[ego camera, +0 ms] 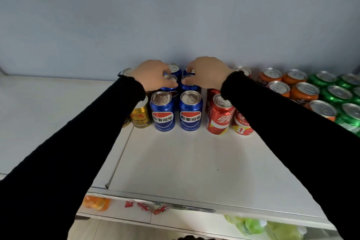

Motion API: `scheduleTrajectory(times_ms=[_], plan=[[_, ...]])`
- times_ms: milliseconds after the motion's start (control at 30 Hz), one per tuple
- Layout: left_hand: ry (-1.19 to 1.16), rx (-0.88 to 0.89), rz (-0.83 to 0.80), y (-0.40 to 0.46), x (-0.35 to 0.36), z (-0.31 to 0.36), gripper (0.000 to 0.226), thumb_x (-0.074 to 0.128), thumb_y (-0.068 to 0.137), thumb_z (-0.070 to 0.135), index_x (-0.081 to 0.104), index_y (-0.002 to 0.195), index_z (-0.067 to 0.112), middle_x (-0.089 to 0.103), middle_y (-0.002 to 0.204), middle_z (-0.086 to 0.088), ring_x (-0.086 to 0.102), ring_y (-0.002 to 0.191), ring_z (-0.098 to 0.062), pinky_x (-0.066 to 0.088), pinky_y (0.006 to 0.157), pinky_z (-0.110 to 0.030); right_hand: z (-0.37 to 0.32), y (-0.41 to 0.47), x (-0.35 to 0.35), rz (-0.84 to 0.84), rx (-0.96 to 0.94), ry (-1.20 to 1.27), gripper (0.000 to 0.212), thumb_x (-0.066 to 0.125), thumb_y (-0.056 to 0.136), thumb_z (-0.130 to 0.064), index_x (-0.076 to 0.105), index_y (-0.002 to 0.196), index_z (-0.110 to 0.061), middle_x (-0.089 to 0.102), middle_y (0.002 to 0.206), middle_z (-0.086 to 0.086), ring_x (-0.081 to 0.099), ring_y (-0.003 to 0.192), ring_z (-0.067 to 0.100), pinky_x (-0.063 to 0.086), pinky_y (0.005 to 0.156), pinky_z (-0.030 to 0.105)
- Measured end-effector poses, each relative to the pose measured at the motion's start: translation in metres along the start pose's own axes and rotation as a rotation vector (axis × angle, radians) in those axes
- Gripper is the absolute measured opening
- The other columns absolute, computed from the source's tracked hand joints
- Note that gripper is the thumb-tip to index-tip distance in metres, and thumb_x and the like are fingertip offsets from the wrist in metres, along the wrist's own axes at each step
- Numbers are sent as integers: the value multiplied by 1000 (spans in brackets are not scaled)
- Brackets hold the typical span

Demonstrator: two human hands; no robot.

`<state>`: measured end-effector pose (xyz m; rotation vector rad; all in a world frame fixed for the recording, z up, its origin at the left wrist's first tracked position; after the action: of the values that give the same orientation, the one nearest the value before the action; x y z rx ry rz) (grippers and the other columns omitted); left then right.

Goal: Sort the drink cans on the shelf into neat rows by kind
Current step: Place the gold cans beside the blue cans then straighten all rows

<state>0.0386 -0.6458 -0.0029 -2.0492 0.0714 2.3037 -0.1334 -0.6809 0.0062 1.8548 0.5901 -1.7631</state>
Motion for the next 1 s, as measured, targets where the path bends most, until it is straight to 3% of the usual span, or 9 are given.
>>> scheduleTrajectory(times_ms=[100,300,400,467,533,667,833,1000], plan=[[-42,2,12,8,9,-6,53,69,85,57,67,122,20,66,117,-7,58,103,-24,41,80,-35,-3,8,9,-30,5,-6,47,56,91,-56,69,97,-11,68,90,8,63,84,27,51,75,40],[-100,47,-39,10,5,-11,57,75,84,49,64,131,20,65,124,-4,57,105,-22,41,83,-34,3,13,11,-64,-67,-30,44,56,91,-58,71,94,-17,68,89,4,63,85,25,52,75,41],[-134,26,-60,16,-2,-14,62,75,82,56,59,128,17,65,121,-2,59,106,-23,47,89,-39,12,14,5,-53,-30,90,45,57,90,-61,69,101,-18,66,95,0,61,90,21,48,77,37],[-137,-24,-6,24,-8,-19,60,70,82,62,58,120,17,63,115,-2,57,102,-22,46,84,-37,27,16,-6,78,41,245,42,60,90,-59,68,103,-20,65,100,-3,60,94,19,46,80,35],[-138,-60,53,35,-13,-22,58,66,85,62,58,120,16,63,117,-5,56,104,-24,44,83,-36,41,20,-14,179,95,246,39,60,92,-52,67,108,-17,65,107,2,60,100,22,45,82,34],[-116,-71,27,57,-8,-13,69,62,89,61,55,137,12,59,133,-10,55,120,-28,39,88,-33,44,35,-7,6,162,92,53,56,95,-52,58,130,-11,62,126,9,57,114,27,43,90,35],[-83,-36,4,70,2,-16,52,69,85,57,73,107,10,70,106,-11,61,98,-28,50,86,-44,36,51,8,-60,117,62,51,58,92,-52,67,112,-5,68,112,13,61,103,30,51,89,42],[-55,-5,39,69,-2,-20,42,71,86,49,76,105,12,72,103,-9,62,96,-28,49,82,-41,33,52,9,-69,42,68,42,60,94,-43,64,120,-10,64,119,12,58,108,30,46,88,40]])
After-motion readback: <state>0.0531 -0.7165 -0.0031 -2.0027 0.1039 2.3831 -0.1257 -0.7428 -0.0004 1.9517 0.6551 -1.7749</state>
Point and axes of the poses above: each hand's wrist, its own y-axis towards the middle knuckle, its own x-axis out of the palm, z = x × y, the point moved 3 cm from there along y, towards the middle knuckle
